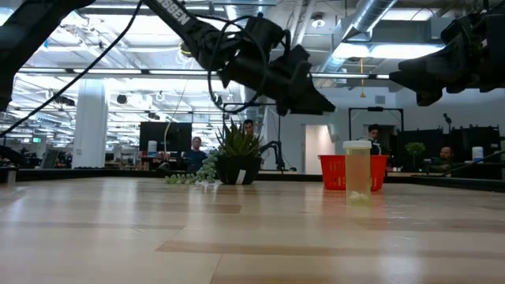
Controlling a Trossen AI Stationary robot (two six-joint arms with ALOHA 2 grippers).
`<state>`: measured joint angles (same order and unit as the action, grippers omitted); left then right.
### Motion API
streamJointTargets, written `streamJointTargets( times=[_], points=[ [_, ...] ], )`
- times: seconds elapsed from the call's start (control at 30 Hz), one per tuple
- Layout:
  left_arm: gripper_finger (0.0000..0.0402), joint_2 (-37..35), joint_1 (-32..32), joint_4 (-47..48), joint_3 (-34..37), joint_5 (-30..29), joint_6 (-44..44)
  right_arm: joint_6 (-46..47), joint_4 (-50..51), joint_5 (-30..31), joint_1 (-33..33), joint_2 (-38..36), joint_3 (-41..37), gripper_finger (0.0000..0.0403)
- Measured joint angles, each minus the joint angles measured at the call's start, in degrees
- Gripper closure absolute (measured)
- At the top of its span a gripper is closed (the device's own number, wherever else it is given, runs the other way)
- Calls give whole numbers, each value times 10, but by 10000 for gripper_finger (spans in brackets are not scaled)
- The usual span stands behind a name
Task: Pick and place pill bottles into a basket
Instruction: Put the top blue pill bottle into the red basket
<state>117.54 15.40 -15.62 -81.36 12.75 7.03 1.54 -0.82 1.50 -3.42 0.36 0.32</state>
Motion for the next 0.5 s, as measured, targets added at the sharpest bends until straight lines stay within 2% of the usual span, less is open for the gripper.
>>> streamJointTargets(
  times=[0.5],
  points=[
    [293,-7,0,2,-14,5,4,0,0,0,0,0,0,230]
  ],
)
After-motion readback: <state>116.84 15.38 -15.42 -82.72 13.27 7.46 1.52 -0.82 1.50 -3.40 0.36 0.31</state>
